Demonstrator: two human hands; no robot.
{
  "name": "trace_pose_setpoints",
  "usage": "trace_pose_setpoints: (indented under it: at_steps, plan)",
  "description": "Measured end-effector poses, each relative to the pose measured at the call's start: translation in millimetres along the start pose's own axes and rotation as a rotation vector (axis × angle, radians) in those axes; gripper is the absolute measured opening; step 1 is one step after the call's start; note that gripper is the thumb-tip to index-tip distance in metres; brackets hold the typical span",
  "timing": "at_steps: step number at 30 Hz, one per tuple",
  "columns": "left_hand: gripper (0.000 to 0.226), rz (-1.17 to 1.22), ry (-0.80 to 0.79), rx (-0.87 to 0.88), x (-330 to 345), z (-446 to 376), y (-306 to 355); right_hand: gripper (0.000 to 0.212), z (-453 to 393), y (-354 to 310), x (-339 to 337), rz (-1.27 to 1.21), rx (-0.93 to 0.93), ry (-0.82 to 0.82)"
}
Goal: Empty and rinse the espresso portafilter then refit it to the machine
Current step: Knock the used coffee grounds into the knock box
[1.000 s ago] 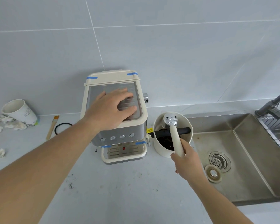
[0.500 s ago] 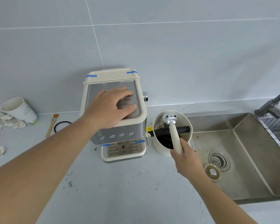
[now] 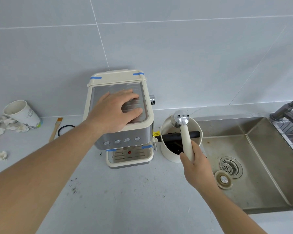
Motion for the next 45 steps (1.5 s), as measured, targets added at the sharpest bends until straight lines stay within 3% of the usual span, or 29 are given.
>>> trace_pose_setpoints:
  at_steps: [7, 20, 24, 32, 38, 45]
  plan:
    - [0.049, 0.004, 0.006, -0.004, -0.7, 0.5, 0.6, 0.014, -6.8, 15.1, 9.2, -0.006, 0.143, -0.059]
    - [0.051, -0.001, 0.009, 0.003, 1.4, -1.7, -1.9, 0.023, -2.5, 11.1, 4.8, -0.069, 0.235, 0.020]
    - [0.053, -0.014, 0.013, 0.018, 1.2, -1.8, -1.7, 0.030, 6.3, 8.5, 1.5, -0.306, 0.286, 0.072]
    - [0.057, 0.002, -0.003, 0.040, 6.7, -2.6, -3.7, 0.016, 40.2, -6.1, 0.3, -1.143, 0.531, 0.033]
    - [0.058, -0.009, -0.009, 0.063, 8.5, -4.2, -3.1, 0.045, 58.1, -23.4, 0.4, -1.289, 0.489, -0.007]
    - [0.049, -0.028, 0.001, 0.078, 3.7, -2.0, -0.1, 0.049, 77.9, -40.7, 2.8, -1.371, 0.476, -0.079]
Point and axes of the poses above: each hand's wrist, its own z-axis away from the middle knuckle, its own x-axis out of the palm, y = z × x, the point moved 6 cm from there along -z, towards the middle knuckle, and after that the axes turned 15 degrees about -z, right-handed, at the moved point
